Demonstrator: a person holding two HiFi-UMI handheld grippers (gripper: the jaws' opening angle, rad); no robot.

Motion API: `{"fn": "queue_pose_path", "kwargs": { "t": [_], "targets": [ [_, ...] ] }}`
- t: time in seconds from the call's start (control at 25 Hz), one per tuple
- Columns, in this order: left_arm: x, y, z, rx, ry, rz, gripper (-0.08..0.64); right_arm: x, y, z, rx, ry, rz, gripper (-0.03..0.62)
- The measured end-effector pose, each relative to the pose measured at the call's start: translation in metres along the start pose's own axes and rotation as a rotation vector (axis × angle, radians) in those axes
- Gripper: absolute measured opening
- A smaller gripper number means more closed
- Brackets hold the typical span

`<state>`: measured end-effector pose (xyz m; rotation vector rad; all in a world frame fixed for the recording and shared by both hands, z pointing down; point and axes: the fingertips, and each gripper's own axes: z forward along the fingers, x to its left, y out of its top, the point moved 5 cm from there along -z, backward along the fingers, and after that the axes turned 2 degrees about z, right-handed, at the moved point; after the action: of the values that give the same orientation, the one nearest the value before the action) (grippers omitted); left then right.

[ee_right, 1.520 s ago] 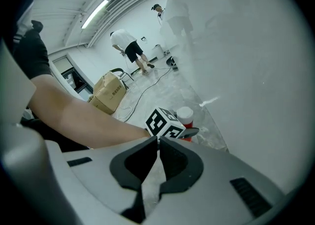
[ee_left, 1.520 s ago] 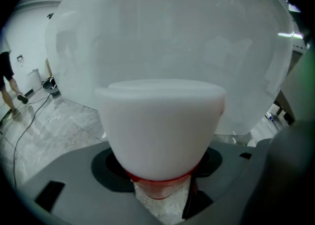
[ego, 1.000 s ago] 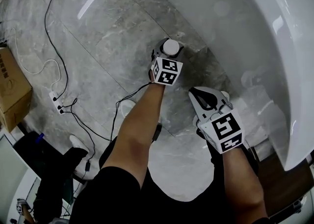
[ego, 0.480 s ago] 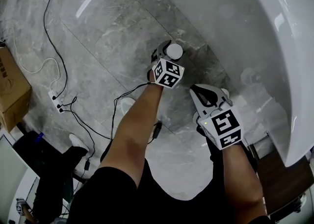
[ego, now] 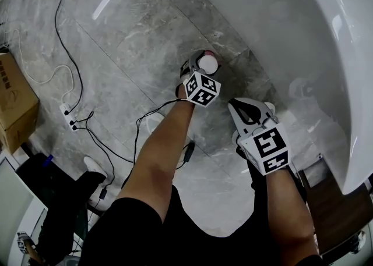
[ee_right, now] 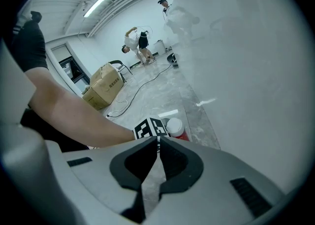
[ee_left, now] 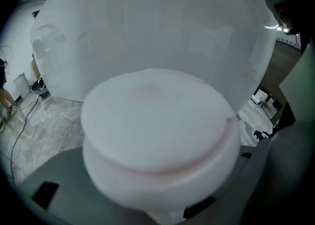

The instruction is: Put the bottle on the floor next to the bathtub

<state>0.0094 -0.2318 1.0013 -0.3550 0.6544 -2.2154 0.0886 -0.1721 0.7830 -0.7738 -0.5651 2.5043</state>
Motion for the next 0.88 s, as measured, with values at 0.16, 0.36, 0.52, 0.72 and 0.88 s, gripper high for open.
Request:
{"fn": "queue_pose_path", "kwargs": {
  "t": [0.16,0.36,0.52,0.72,0.88],
  "targets": [
    [-0.001,-0.001,0.0,0.02,0.001,0.016,0.318,-0.001,0.001,-0.002,-0.007,-0.007,0.001,0.04],
    [0.0,-0.01,-0.006,0.047,0.04,-0.01,0.318,-0.001,-0.002,-0.005,-0.011,-0.009,0.009,0.04],
    [-0.005,-0.023,-0.021,0.081,0.033,0.005,0.318,0.002,-0.002,-0.009,-0.019,-0.015,0.019,0.04],
    [-0.007,-0.04,-0.061,0.12,0.01,-0.014,0.316,0.012,0.006,-0.013,-0.079,-0.019,0.079,0.038],
    [-0.001,-0.032,-0.112,0.1,-0.005,-0.032,0.297,0.033,0.02,-0.026,-0.143,-0.044,0.098,0.038]
  ]
}}
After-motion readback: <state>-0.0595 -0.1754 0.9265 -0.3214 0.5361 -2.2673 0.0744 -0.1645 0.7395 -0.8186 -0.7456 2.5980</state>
